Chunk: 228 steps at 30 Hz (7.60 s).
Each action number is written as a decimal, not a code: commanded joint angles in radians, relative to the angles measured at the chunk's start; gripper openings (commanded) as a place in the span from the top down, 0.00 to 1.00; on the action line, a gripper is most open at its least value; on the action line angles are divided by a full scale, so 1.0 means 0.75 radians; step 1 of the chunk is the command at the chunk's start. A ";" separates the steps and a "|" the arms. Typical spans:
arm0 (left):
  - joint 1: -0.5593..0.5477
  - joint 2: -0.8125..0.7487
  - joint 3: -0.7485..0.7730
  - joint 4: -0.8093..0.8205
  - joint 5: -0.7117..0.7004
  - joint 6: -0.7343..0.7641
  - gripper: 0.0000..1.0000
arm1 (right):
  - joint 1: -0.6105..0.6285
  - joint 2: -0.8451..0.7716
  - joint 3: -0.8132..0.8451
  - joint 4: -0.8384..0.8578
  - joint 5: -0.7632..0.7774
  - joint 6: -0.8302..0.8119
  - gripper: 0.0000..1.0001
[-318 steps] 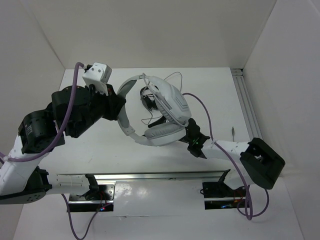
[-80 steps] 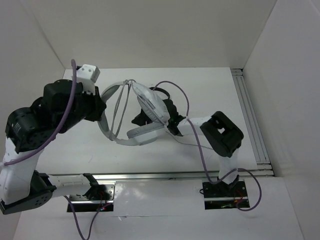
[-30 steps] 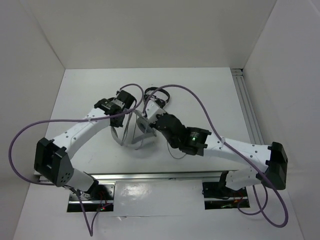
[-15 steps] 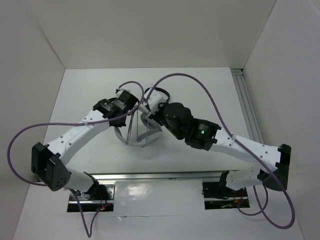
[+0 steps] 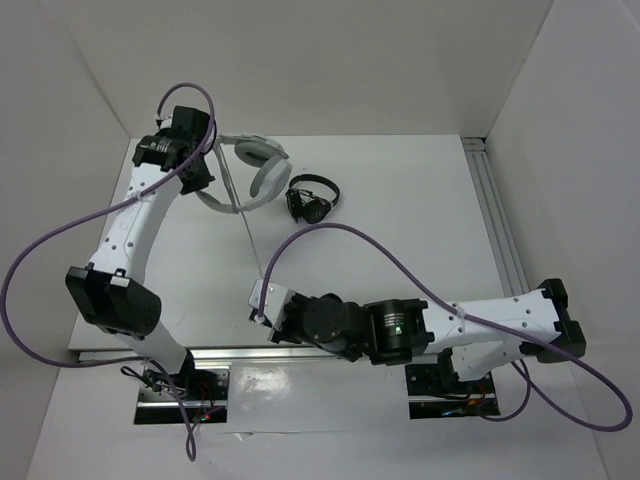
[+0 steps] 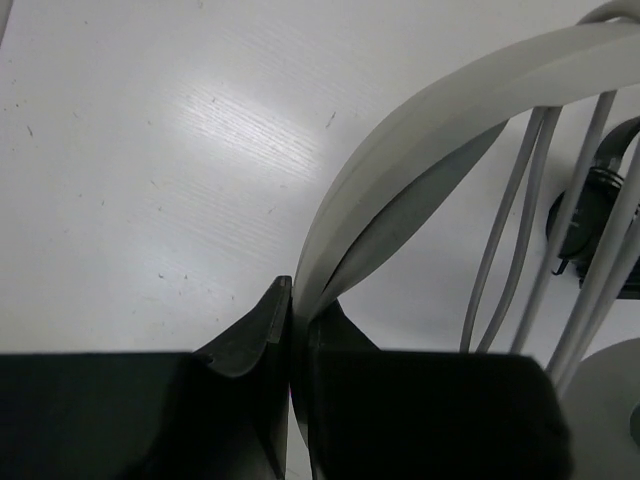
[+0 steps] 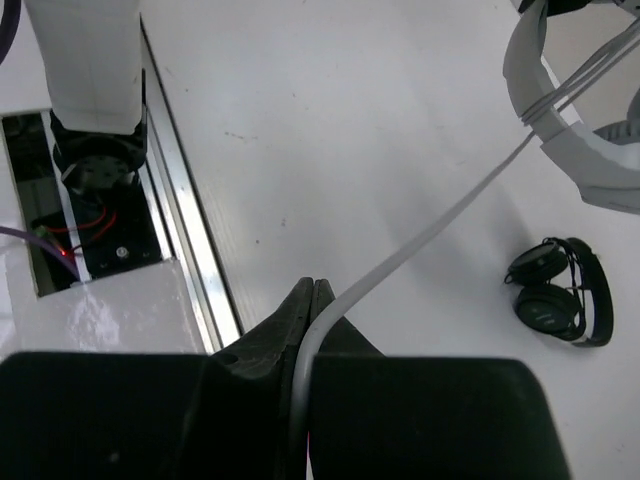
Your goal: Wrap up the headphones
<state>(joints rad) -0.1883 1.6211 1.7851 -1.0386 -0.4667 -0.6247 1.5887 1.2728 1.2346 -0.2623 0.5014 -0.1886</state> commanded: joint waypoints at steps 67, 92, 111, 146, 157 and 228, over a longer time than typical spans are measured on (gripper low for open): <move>-1.040 -0.634 -0.002 -0.260 -0.157 0.240 1.00 | -1.333 0.412 0.178 0.337 -0.995 -0.025 0.96; -1.040 -0.597 0.415 -0.292 -0.310 0.086 1.00 | -1.085 1.060 -0.088 1.437 -1.294 0.755 0.64; -0.858 -0.570 0.412 -0.125 -0.562 0.101 1.00 | -0.897 0.968 -0.371 1.544 -1.125 0.806 1.00; -0.140 -0.388 -0.502 0.335 0.037 0.246 1.00 | 0.036 0.276 0.115 -0.497 0.717 0.288 1.00; -0.391 -0.547 -0.846 0.413 0.215 0.393 1.00 | -0.191 0.128 0.072 -0.099 0.839 -0.125 0.98; -0.637 -0.721 -0.821 0.444 0.260 0.377 1.00 | -1.057 -0.222 -0.159 -0.069 -0.194 0.292 0.40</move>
<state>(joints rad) -0.6678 1.1389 1.1519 -0.8314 -0.2939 -0.2909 0.8021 1.1732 1.0451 -0.2890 0.3103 -0.0441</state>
